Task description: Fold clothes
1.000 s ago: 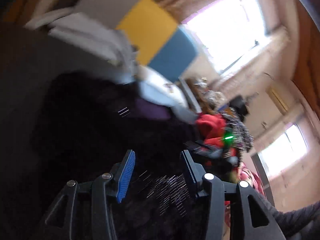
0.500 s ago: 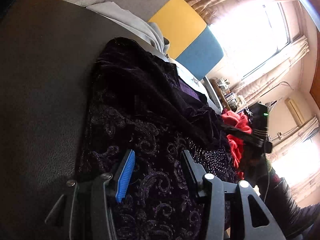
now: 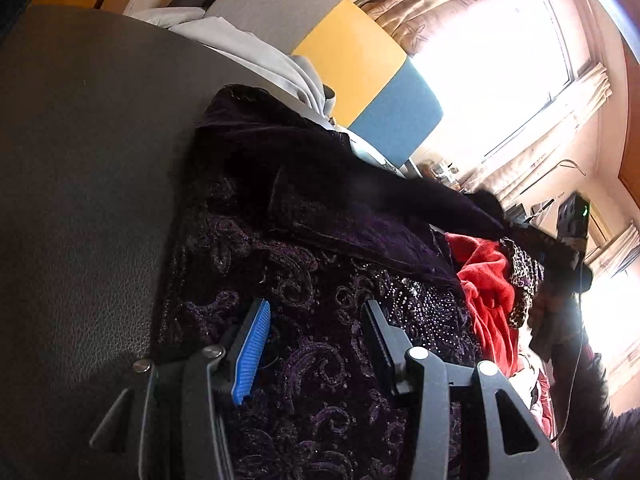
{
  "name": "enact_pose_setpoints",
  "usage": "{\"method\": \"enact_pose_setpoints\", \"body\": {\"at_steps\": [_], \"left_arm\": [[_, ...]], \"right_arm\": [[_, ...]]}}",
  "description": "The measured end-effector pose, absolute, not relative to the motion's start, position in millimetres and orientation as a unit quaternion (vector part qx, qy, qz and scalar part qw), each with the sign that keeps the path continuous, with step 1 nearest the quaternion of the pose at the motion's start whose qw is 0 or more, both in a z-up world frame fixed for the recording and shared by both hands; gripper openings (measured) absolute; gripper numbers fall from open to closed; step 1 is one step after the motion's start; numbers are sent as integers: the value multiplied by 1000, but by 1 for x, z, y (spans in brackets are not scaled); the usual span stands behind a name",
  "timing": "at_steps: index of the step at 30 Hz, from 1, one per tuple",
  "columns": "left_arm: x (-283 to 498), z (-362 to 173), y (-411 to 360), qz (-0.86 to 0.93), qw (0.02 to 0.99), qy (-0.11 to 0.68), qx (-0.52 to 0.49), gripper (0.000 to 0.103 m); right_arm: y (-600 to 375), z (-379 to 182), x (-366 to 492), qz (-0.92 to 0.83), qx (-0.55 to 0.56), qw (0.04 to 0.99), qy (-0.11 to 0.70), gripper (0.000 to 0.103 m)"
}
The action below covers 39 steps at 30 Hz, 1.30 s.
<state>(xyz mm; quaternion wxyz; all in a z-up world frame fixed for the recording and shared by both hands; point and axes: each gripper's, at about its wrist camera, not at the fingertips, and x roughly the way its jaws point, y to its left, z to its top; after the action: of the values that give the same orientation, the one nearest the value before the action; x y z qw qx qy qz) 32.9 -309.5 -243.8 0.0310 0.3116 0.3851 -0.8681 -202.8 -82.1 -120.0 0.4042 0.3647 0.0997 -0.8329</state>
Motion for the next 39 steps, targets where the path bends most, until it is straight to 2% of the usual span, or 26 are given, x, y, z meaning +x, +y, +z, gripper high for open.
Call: {"method": "enact_pose_setpoints", "body": {"at_steps": [4,7,9,13,15,19,21,22,24,25,30,34,39], "left_arm": [[29,-234,-319,-850,25,404,338,48],[27,-210,-332,-866,36,374,329,48],[20,-194,-342,-877,32,357,319,49],[-21,-170,-354,-895,49,295,330,50],[-44,-171,-358,-898,55,276,339,50],[-76,-186,-363,-892,74,265,359,50],[-90,-197,-365,-886,86,265,370,50],[-97,-202,-366,-883,91,265,376,50],[-110,-213,-368,-877,103,264,387,50],[-113,-215,-369,-878,106,263,385,50],[-124,-221,-371,-890,113,221,383,49],[-134,-224,-371,-897,117,192,380,50],[-146,-226,-391,-896,107,225,369,49]], "right_arm": [[-49,-169,-224,-827,438,346,66,26],[-23,-191,-230,-822,466,327,25,27],[-12,-193,-229,-823,464,327,13,34],[-9,-189,-235,-827,448,338,19,42],[-16,-187,-242,-827,444,345,28,46],[-42,-198,-259,-818,455,346,62,47],[-58,-210,-269,-809,470,344,81,47],[-65,-217,-272,-804,478,341,91,43],[-74,-219,-271,-804,468,352,103,14],[-77,-216,-270,-805,462,357,106,12],[-77,-187,-274,-837,408,351,97,11],[-89,-220,-283,-835,427,326,119,12],[-78,-227,-293,-837,421,344,63,17]]}}
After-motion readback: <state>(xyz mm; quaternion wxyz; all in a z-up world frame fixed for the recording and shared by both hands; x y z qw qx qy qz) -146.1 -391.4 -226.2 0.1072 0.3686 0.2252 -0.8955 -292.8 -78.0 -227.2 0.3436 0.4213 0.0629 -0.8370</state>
